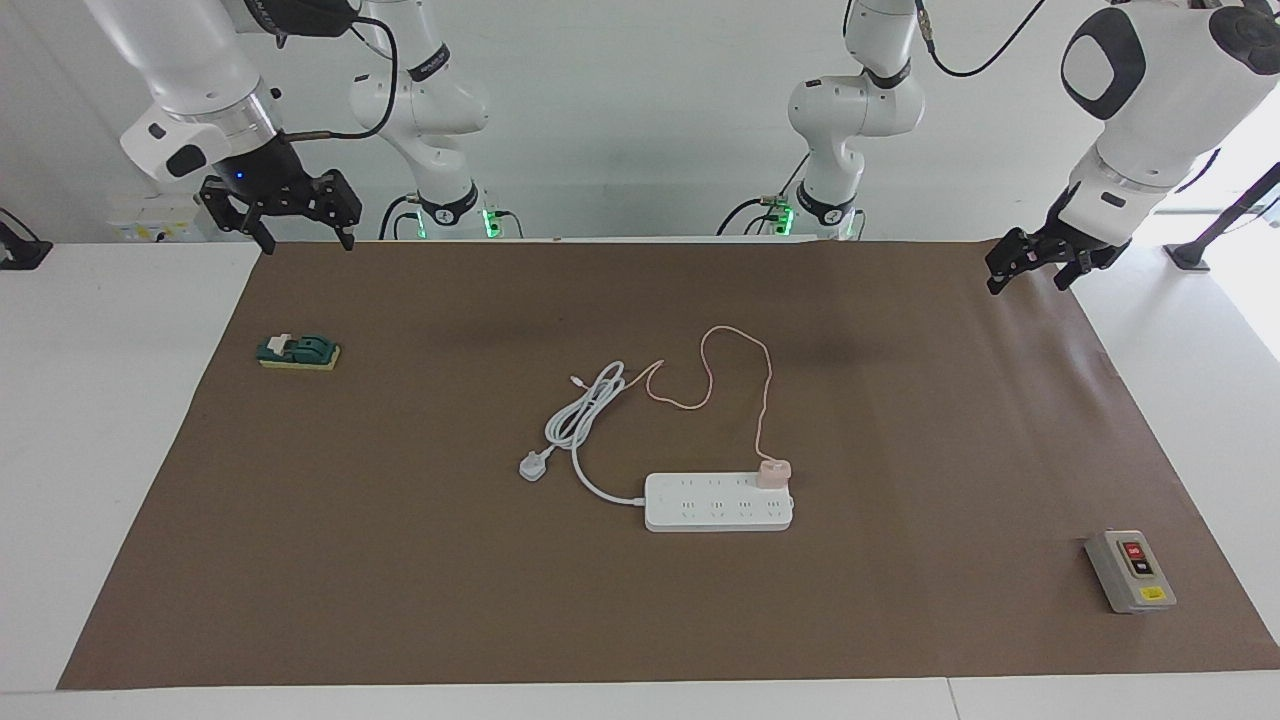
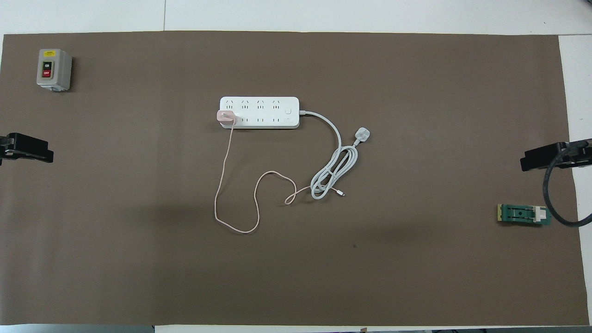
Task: Plug charger into power strip
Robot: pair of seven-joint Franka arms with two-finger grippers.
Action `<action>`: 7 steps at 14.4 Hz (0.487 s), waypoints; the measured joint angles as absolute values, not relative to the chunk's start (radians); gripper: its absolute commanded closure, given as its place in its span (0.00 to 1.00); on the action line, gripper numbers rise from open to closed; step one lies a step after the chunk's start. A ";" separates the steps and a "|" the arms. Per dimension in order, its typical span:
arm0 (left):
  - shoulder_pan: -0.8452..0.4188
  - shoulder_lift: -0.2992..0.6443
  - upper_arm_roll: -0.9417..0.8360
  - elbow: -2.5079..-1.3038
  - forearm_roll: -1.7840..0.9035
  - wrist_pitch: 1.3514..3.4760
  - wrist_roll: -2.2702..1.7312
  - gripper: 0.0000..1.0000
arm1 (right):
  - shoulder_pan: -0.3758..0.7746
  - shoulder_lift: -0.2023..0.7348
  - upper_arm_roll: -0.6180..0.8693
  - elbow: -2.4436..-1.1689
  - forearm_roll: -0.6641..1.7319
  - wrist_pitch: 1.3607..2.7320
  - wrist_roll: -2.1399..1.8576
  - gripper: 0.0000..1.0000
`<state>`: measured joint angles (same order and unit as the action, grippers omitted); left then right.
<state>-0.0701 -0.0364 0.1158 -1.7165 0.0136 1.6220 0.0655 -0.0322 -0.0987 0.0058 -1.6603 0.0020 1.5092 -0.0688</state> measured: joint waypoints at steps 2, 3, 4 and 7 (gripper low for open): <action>-0.072 -0.036 0.117 -1.716 0.014 1.626 0.063 0.00 | -0.032 -0.099 0.006 -1.660 0.002 1.509 -0.069 0.00; -0.072 -0.036 0.118 -1.716 0.014 1.630 0.063 0.00 | -0.032 -0.099 0.006 -1.660 0.002 1.509 -0.069 0.00; -0.072 -0.036 0.119 -1.716 0.014 1.631 0.063 0.00 | -0.032 -0.099 0.006 -1.660 0.002 1.509 -0.069 0.00; -0.074 -0.029 0.118 -1.716 0.014 1.639 0.063 0.00 | -0.033 -0.099 0.006 -1.660 0.002 1.509 -0.069 0.00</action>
